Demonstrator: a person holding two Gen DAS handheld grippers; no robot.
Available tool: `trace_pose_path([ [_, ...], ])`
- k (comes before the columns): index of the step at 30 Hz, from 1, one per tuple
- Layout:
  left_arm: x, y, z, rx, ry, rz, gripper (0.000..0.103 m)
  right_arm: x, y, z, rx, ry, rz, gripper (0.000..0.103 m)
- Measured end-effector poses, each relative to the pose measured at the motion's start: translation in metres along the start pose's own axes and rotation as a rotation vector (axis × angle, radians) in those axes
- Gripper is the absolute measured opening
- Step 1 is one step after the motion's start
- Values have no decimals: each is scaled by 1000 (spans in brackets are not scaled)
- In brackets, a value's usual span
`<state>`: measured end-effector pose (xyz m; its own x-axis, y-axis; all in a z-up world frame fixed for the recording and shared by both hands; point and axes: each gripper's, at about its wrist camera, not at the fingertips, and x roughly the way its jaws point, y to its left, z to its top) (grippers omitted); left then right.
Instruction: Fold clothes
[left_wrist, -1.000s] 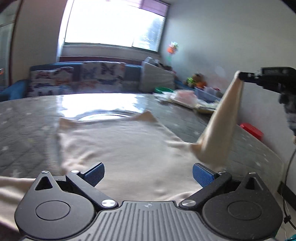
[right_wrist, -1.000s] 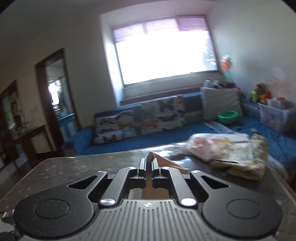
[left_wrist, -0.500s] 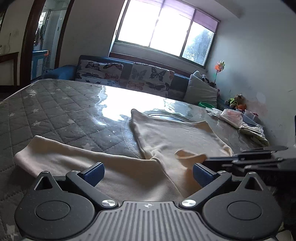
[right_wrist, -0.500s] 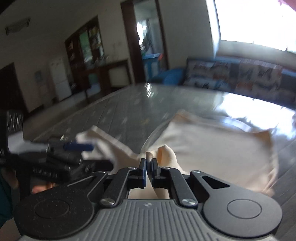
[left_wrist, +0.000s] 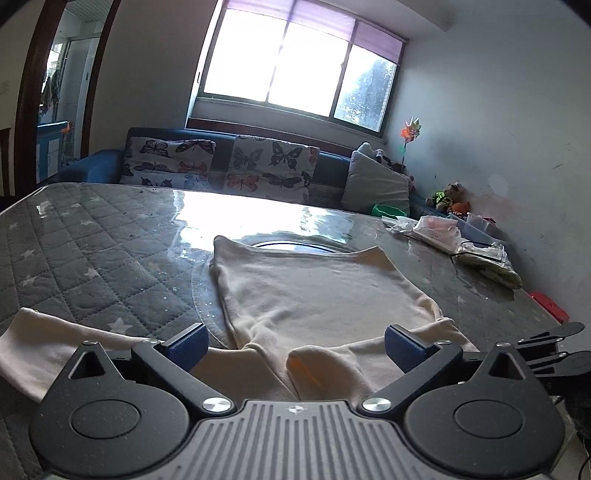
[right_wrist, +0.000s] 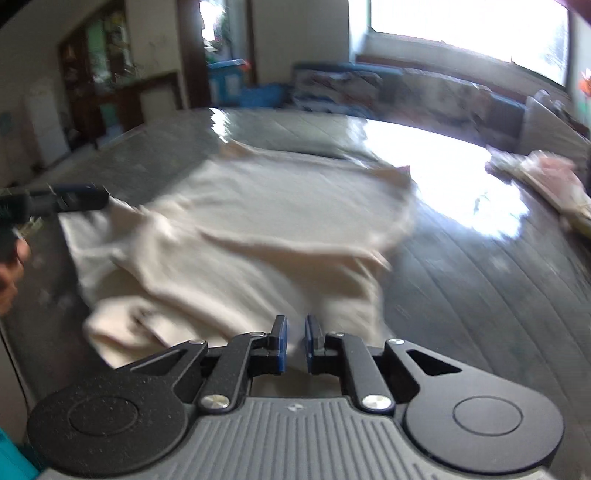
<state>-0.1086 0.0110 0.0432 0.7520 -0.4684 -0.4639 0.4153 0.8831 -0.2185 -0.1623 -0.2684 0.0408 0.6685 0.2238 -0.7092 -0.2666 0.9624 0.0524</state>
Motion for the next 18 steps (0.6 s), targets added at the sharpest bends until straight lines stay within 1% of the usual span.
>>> trace_pose_path([
  [2, 2, 5, 2, -8, 7, 24, 103, -9, -5, 2, -17, -18, 2, 8],
  [4, 4, 11, 2, -18, 15, 48, 103, -13, -10, 15, -48, -61, -2, 9],
  [6, 3, 18, 1, -29, 25, 71, 103, -7, -15, 29, -86, -77, 10, 12],
  [7, 3, 22, 1, -34, 29, 82, 103, -2, -17, 35, -114, -77, 18, 15],
  [9, 5, 27, -3, -39, 52, 104, 103, 11, -18, 46, -180, -66, 31, 22],
  [12, 8, 33, -7, -44, 76, 117, 103, 30, -22, 57, -268, -36, 45, 23],
  [13, 9, 35, -9, -46, 83, 122, 103, 35, -23, 59, -293, -28, 50, 25],
  [16, 14, 39, -12, -54, 103, 141, 103, 47, -28, 63, -348, 12, 98, 35],
  [18, 17, 41, -14, -57, 118, 153, 103, 53, -31, 63, -357, 48, 131, 33],
])
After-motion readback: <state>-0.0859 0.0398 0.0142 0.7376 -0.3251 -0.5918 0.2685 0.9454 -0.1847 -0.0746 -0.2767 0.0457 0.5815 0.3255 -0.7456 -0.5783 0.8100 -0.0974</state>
